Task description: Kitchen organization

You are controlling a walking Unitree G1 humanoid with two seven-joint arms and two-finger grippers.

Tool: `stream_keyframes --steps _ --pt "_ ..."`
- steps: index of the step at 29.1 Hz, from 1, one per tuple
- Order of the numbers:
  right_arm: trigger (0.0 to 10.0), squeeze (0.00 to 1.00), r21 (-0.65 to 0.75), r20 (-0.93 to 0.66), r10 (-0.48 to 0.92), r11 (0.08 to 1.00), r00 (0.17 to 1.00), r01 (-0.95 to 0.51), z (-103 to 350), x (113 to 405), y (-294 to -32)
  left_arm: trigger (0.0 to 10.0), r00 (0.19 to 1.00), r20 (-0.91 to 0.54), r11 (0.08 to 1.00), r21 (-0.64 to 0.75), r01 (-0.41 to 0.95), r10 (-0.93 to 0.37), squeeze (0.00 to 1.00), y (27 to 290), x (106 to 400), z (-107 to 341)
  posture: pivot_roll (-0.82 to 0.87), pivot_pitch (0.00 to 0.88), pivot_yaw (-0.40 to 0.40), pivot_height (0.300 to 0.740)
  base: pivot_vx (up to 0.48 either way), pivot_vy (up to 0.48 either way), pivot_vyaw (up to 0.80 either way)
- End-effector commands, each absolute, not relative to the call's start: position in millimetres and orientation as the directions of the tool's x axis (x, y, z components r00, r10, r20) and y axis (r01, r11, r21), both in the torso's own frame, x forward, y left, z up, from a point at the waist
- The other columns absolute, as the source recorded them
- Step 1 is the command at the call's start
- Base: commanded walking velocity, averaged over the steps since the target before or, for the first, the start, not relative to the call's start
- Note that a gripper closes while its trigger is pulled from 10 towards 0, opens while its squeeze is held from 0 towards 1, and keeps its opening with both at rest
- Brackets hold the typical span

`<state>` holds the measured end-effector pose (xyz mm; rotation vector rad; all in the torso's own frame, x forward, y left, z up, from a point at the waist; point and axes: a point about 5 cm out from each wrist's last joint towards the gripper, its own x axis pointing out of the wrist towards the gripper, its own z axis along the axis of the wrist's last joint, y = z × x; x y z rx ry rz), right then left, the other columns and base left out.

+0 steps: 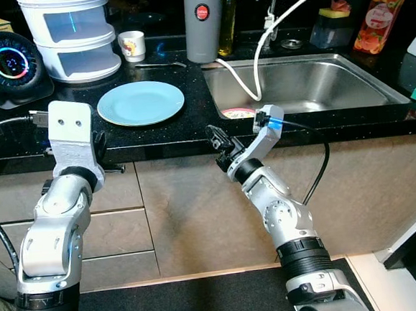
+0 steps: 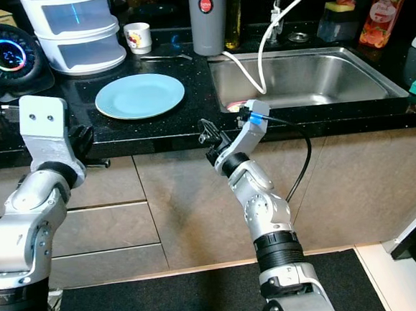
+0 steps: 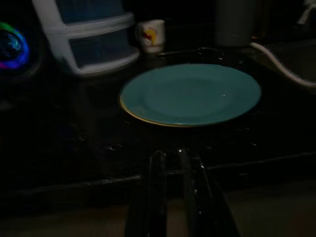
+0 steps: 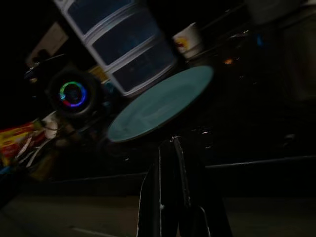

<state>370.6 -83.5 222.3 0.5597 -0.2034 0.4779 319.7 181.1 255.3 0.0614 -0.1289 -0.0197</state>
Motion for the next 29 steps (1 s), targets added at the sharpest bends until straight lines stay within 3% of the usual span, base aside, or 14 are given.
stream_keyframes --steps 1,3,8,12,18,24,29 --pt "10.0 0.0 0.444 0.27 0.317 0.797 0.909 -0.409 212.9 371.0 -95.8 10.0 0.993 0.094 0.998 0.005 0.064 -0.064 0.0 174.4 323.1 241.6 0.16 0.073 0.047 0.74 0.0 0.0 0.0" --pt "10.0 0.0 0.322 0.248 0.187 0.909 0.95 -0.263 208.2 368.0 -121.2 10.0 0.99 0.047 0.991 0.002 0.134 -0.134 0.0 163.4 320.8 221.1 0.1 0.079 0.03 0.74 0.0 0.0 0.0" --pt "10.0 0.0 0.243 0.164 0.051 0.966 0.985 -0.09 180.8 358.6 -154.5 10.0 0.982 -0.024 0.982 0.025 0.186 -0.185 0.0 160.6 312.9 194.2 0.08 0.055 0.002 0.74 0.0 0.0 0.0" --pt "10.0 0.0 0.181 0.092 0.041 0.982 0.995 -0.057 162.2 354.0 -159.6 10.0 0.983 -0.067 0.985 0.023 0.173 -0.171 0.0 165.1 308.9 181.4 0.07 0.061 0.0 0.74 0.0 0.0 0.0" --pt "10.0 0.0 0.123 -0.127 0.068 0.991 0.99 -0.052 99.8 337.4 -160.7 10.0 0.97 -0.178 0.984 0.028 0.173 -0.166 0.0 175.4 295.4 130.1 0.06 0.069 -0.019 0.74 0.0 0.0 0.0" --pt "10.0 0.0 0.117 -0.387 0.09 0.992 0.918 -0.048 26.7 304.8 -153.9 10.0 0.934 -0.334 0.989 0.025 0.143 -0.127 0.0 191.2 272.2 80.2 0.08 0.061 -0.046 0.74 0.0 0.0 0.0" --pt "10.0 0.0 0.137 -0.492 0.103 0.99 0.864 -0.04 -3.2 284.8 -148.1 10.0 0.9 -0.427 0.995 0.003 0.103 -0.092 0.0 203.1 262.4 44.5 0.08 0.027 -0.017 0.74 0.0 0.0 0.0"
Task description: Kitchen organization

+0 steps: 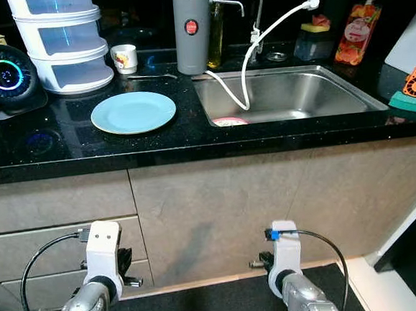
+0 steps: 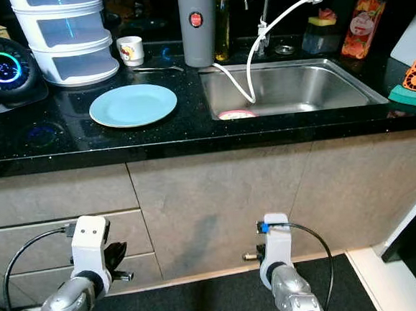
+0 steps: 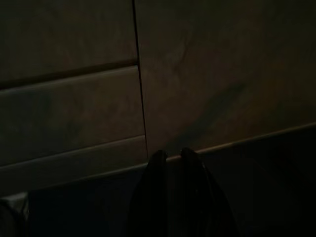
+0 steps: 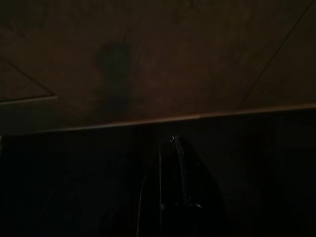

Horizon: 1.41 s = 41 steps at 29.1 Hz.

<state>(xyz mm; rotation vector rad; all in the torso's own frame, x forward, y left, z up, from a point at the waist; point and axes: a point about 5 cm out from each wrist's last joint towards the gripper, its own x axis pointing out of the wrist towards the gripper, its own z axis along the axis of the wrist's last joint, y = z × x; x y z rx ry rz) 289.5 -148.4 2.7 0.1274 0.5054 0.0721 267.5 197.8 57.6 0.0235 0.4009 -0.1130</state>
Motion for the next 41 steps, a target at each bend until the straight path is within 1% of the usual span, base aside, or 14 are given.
stream_keyframes --steps 1,2,4,5,6,9,10,15,22,26,30,41 --pt "10.0 0.0 0.137 -0.492 0.103 0.99 0.864 -0.04 -3.2 284.8 -148.1 10.0 0.9 -0.427 0.995 0.003 0.103 -0.092 0.0 203.1 262.4 44.5 0.08 0.027 -0.017 0.74 0.0 0.0 0.0" --pt "10.0 0.0 0.126 -0.526 0.089 0.992 0.846 -0.026 -12.5 277.5 -152.3 10.0 0.868 -0.494 0.994 0.053 0.092 -0.054 0.0 205.4 254.8 20.9 0.08 0.019 0.025 0.74 0.0 0.0 0.0" --pt "10.0 0.0 0.125 -0.533 0.083 0.992 0.842 -0.018 -14.6 275.7 -154.4 10.0 0.858 -0.512 0.993 0.071 0.095 -0.045 0.0 205.1 252.4 14.7 0.08 0.019 0.025 0.74 0.0 0.0 0.0" --pt "10.0 0.0 0.125 -0.533 0.083 0.992 0.842 -0.018 -14.6 275.7 -154.4 10.0 0.858 -0.512 0.993 0.071 0.095 -0.045 0.0 205.1 252.4 14.7 0.08 0.019 0.025 0.74 0.0 0.0 0.0" --pt "10.0 0.0 0.131 -0.543 0.072 0.991 0.836 0.0 -17.5 273.8 -157.5 10.0 0.846 -0.532 0.994 0.065 0.087 -0.039 0.0 203.2 249.9 7.6 0.07 0.043 0.034 0.74 0.0 0.0 0.0" --pt "10.0 0.0 0.163 -0.571 0.004 0.981 0.821 0.109 -25.1 266.9 -165.8 10.0 0.847 -0.528 0.997 0.011 0.077 -0.06 0.0 192.9 249.4 3.8 0.05 0.055 0.021 0.74 0.0 0.0 0.0" --pt "10.0 0.0 0.173 -0.567 0.01 0.979 0.823 0.108 -25.4 266.4 -164.8 10.0 0.849 -0.525 0.997 0.006 0.071 -0.058 0.0 191.7 249.8 4.1 0.04 0.076 0.025 0.74 0.0 0.0 0.0" --pt "10.0 0.0 0.166 -0.564 0.051 0.985 0.824 0.053 -28.6 262.5 -162.9 10.0 0.857 -0.512 0.998 0.008 0.061 -0.048 0.0 190.3 249.1 0.5 0.04 0.108 0.019 0.74 0.0 0.0 0.0" --pt "10.0 0.0 0.153 -0.594 0.061 0.987 0.802 0.038 -37.0 253.0 -166.6 10.0 0.853 -0.521 1.0 0.012 0.024 -0.014 0.0 190.4 238.8 -9.1 0.06 0.127 0.011 0.74 0.0 0.0 0.0" --pt "10.0 0.0 0.156 -0.595 0.064 0.987 0.801 0.036 -37.9 252.1 -164.0 10.0 0.858 -0.513 1.0 0.016 0.019 -0.008 0.0 189.5 236.5 -9.1 0.06 0.13 0.012 0.74 0.0 0.0 0.0" --pt "10.0 0.0 0.189 -0.569 0.081 0.981 0.818 0.035 -34.2 256.6 -159.3 10.0 0.886 -0.464 1.0 0.015 0.005 0.002 0.0 190.9 239.7 -0.9 0.07 0.136 0.01 0.74 0.0 0.0 0.0" --pt "10.0 0.0 0.188 -0.559 0.092 0.982 0.824 0.018 -34.7 255.2 -157.2 10.0 0.885 -0.465 0.999 0.021 0.028 -0.015 0.0 188.2 240.6 -3.1 0.06 0.14 0.02 0.74 0.0 0.0 0.0"
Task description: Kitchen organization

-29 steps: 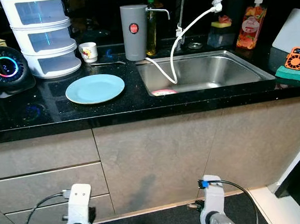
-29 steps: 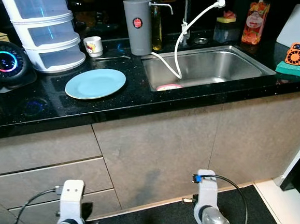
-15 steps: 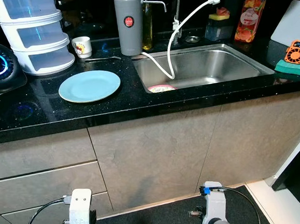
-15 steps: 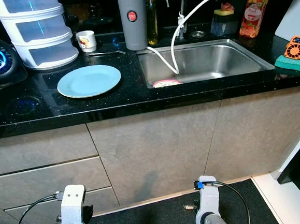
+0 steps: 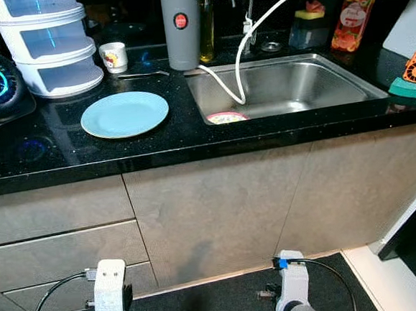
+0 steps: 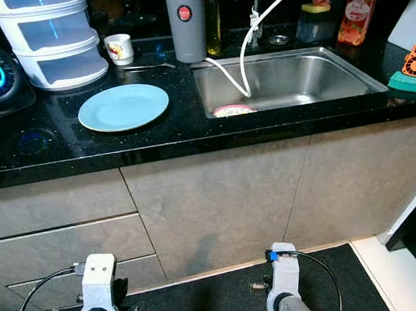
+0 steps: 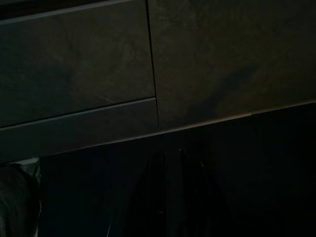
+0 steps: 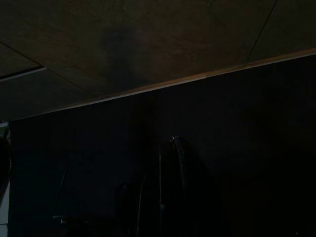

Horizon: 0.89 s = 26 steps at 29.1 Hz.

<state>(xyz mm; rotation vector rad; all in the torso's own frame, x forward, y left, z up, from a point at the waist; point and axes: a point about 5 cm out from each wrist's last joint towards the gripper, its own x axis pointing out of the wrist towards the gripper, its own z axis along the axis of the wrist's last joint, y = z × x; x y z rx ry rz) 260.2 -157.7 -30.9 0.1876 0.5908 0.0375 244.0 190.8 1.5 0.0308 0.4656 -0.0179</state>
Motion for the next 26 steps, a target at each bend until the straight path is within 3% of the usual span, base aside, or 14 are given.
stream_keyframes --steps 1,8,13,16,26 --pt "10.0 0.0 0.176 -0.549 0.096 0.984 0.83 0.003 -33.9 255.1 -158.0 10.0 0.886 -0.463 0.999 0.021 0.034 -0.02 0.0 185.5 239.4 -3.0 0.06 0.147 0.017 0.74 0.0 0.0 0.0" --pt "10.0 0.0 0.233 -0.374 0.102 0.972 0.922 -0.013 -3.0 279.6 -155.9 10.0 0.932 -0.356 0.996 0.036 0.084 -0.066 0.0 177.2 249.3 23.4 0.06 0.171 0.012 0.74 0.0 0.0 0.0" --pt "10.0 0.0 0.235 -0.112 0.144 0.965 0.983 -0.114 61.1 317.2 -148.8 10.0 0.983 -0.157 0.991 0.087 0.106 -0.091 0.0 175.7 272.6 79.4 0.06 0.202 0.005 0.74 0.0 0.0 0.0" --pt "10.0 0.0 0.227 0.073 0.144 0.961 0.987 -0.157 108.9 333.6 -148.0 10.0 0.994 0.003 0.988 0.112 0.106 -0.107 0.0 173.9 287.6 123.2 0.06 0.209 -0.002 0.74 0.0 0.0 0.0" --pt "10.0 0.0 0.223 0.367 0.13 0.949 0.921 -0.224 193.8 343.1 -145.9 10.0 0.943 0.307 0.983 0.165 0.077 -0.126 0.0 172.1 290.3 207.4 0.06 0.199 -0.005 0.74 0.0 0.0 0.0"
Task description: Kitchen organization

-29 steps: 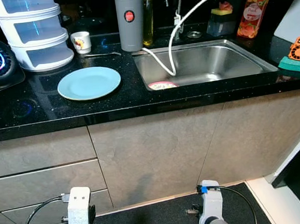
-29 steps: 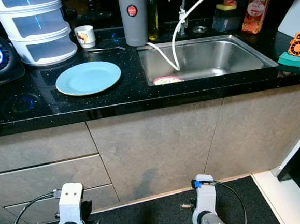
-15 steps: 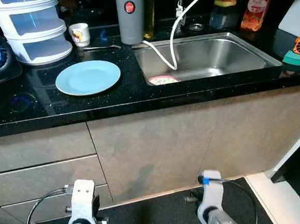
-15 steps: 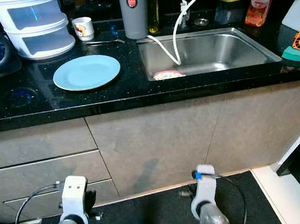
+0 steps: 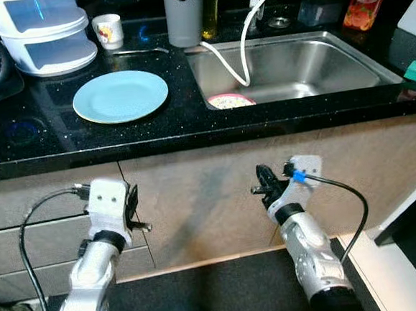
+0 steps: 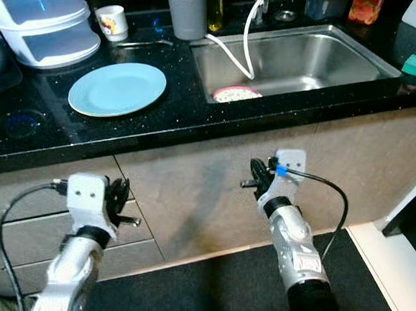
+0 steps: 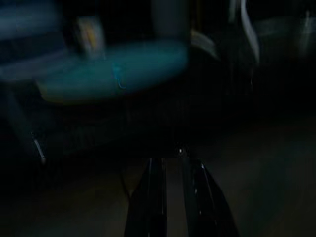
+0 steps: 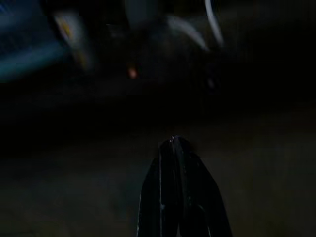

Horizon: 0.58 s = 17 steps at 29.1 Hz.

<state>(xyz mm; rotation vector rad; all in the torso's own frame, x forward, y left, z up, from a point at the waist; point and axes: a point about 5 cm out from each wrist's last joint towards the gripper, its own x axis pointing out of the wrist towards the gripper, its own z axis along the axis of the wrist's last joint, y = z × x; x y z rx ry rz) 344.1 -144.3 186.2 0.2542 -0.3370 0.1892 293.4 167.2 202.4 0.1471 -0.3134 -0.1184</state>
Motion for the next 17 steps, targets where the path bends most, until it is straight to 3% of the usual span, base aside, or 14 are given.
stream_keyframes --steps 1,6,17 --pt "10.0 0.0 0.208 0.376 0.144 0.949 0.915 -0.235 203.1 344.7 -143.9 10.0 0.943 0.318 0.986 0.161 0.049 -0.099 0.0 175.5 290.9 215.1 0.06 0.195 -0.005 0.74 0.0 0.0 0.0" --pt "10.0 0.0 0.134 0.34 0.197 0.958 0.92 -0.254 223.1 352.5 -137.0 10.0 0.937 0.349 0.983 0.18 -0.046 -0.021 0.0 188.3 295.4 241.2 0.07 0.176 -0.012 0.74 0.0 0.0 0.0" --pt "10.0 0.0 0.142 0.307 0.222 0.951 0.926 -0.275 231.6 358.2 -131.0 10.0 0.949 0.31 0.976 0.186 -0.112 0.05 0.0 207.0 300.7 253.0 0.07 0.159 -0.012 0.74 0.0 0.0 0.0"
